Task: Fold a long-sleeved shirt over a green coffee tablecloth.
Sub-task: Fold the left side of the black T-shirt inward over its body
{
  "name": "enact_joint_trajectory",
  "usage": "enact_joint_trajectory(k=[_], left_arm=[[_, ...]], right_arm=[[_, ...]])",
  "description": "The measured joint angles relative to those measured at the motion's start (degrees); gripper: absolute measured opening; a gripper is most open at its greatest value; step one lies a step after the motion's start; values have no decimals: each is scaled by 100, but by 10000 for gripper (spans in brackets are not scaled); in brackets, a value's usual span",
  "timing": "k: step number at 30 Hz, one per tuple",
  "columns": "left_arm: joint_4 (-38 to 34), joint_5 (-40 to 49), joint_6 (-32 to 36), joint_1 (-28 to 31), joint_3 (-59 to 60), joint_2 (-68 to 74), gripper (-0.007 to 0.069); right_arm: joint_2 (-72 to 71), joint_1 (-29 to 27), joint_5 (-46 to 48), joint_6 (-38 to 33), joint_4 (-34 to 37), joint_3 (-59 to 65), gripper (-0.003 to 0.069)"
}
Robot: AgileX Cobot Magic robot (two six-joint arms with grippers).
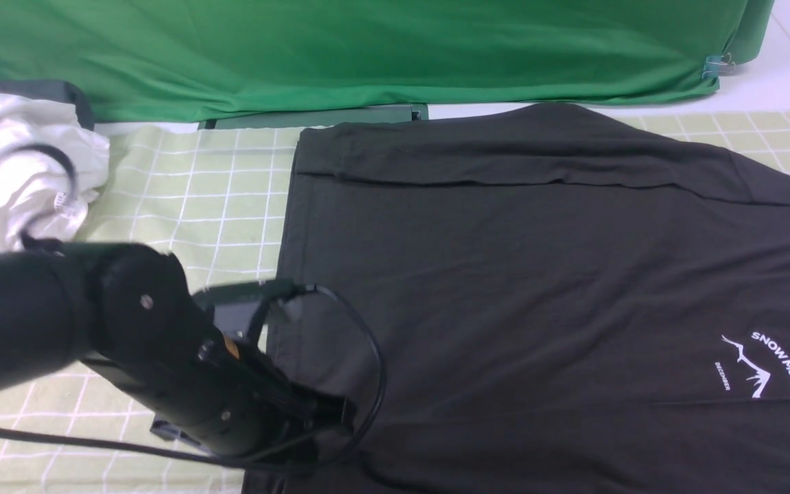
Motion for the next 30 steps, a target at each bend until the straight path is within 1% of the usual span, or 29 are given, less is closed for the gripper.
enact_joint_trajectory(k=[6,8,9,10,11,16,21,24,30], left_arm=[[-15,223,56,95,-552,-271,20],[45,248,123,267,-844,-263,20],[78,258,130,516,-1182,-226,20],[83,263,136,619,-1361,-189,20],[123,263,137,888,-1725,-63,20],[186,205,143,1335,-2499,535,20],[268,-94,161,1362,-2808,1244,20],[303,-429,179,1362,-2836,1799,20],[385,-790,179,1368,-2836,2318,32]], right_arm=[[0,0,102,0,0,0,165],[0,0,122,0,0,0,165],[0,0,117,0,0,0,165],[0,0,102,0,0,0,165],[0,0,67,0,0,0,165],[0,0,14,-123,0,0,166],[0,0,2,-167,-4,0,173],[0,0,-3,-167,-4,0,175],[0,0,-3,-167,-4,0,180]])
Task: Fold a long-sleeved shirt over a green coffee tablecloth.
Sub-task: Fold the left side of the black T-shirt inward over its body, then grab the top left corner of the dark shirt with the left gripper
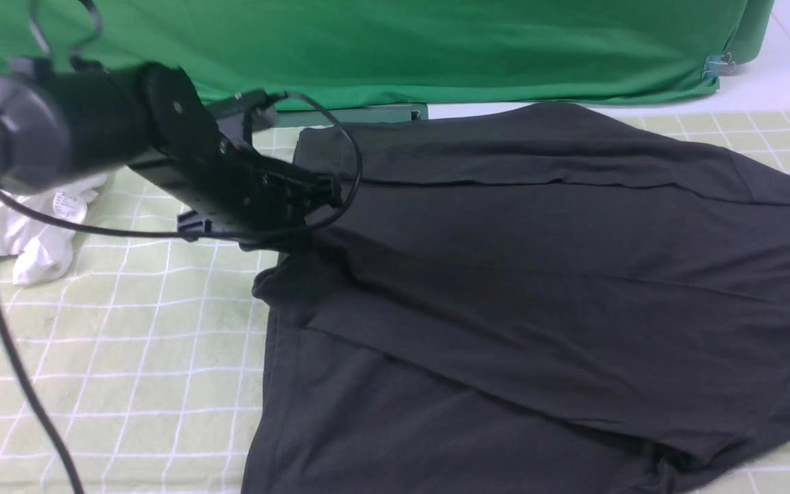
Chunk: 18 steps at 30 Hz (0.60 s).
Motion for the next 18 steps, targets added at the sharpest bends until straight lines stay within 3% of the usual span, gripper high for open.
enact_joint_trajectory(k=[5,9,11,14,18], left_arm=[[362,-377,-87,10,-72,127,115],[430,-438,-445,169,-664,177,262],[407,-438,-497,226,-830,225,293],[-83,-415,-536,450,-1399,621,377],[-579,-393,-550,598,-1921,1306,407]], right_arm=[[0,0,0,0,0,0,188],[0,0,0,0,0,0,192],[0,0,0,0,0,0,194],[0,0,0,0,0,0,195],[0,0,0,0,0,0,197]])
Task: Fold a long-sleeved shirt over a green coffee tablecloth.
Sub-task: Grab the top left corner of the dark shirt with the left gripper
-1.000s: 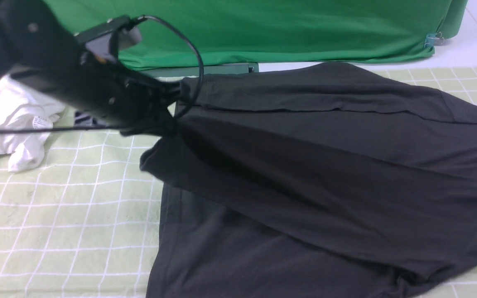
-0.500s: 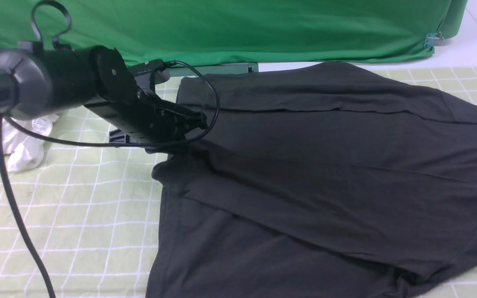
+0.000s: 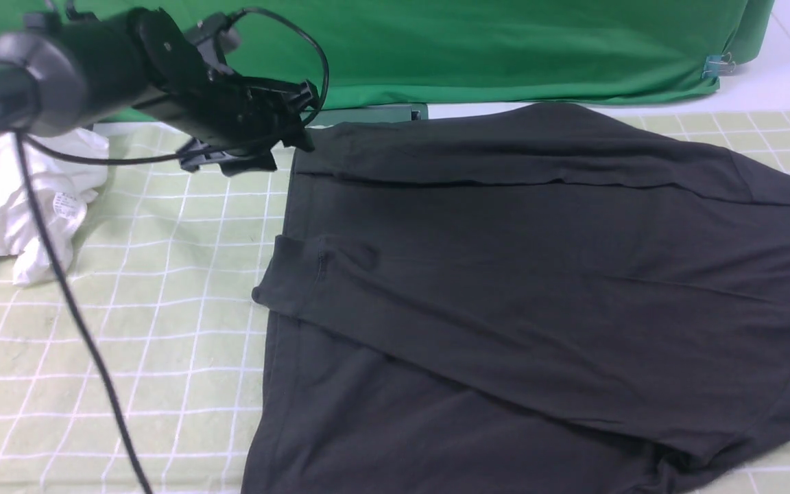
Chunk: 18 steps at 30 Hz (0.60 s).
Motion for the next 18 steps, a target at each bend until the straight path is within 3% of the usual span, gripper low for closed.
enact_joint_trajectory(k=[7,13,18], left_arm=[[-537,3,32,99,-940,1031,390],[-1185,-129,367,-1,-1149,1292,361],[-1292,-202,344,-150,-1149,1383,349]], right_arm=[[0,0,0,0,0,0,197],[0,0,0,0,0,0,199],[0,0,0,0,0,0,206]])
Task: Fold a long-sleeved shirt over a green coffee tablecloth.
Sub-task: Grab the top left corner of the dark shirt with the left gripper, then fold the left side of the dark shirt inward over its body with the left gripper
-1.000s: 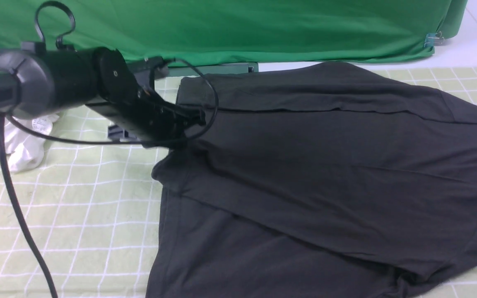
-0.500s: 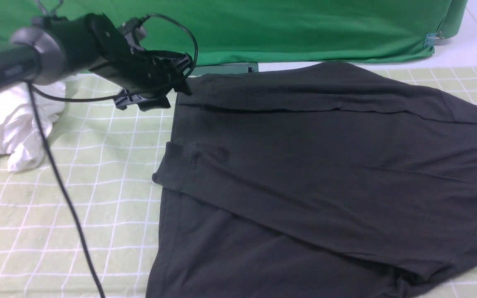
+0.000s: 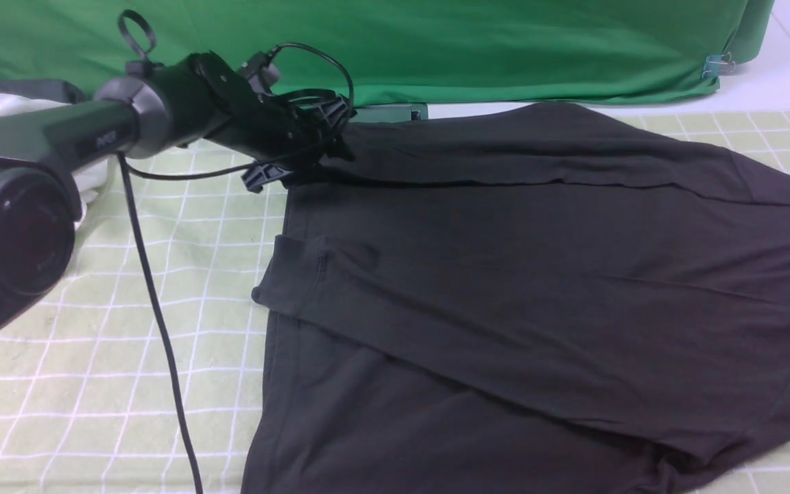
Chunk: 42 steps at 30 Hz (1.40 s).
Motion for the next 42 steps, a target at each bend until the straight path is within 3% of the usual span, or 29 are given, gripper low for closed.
enact_joint_trajectory(k=[6,14,18,22,25,35,42], left_arm=[[-38,-211,-770,-32,-7,83,348],[-189,-629,-874,-32,-45,198,345],[-371,-745,-863,-32,-45,250,267],[-605,-655,-577,-32,-45,255,76],[-774,-399,-256,-32,-45,168,24],[-862,1252,-80,-60,-39,-1313,22],[8,1995,-323,-359,505,-2412,22]], right_arm=[[0,0,0,0,0,0,210],[0,0,0,0,0,0,219],[0,0,0,0,0,0,223],[0,0,0,0,0,0,227],[0,0,0,0,0,0,229],[0,0,0,0,0,0,237],[0,0,50,0,0,0,237]])
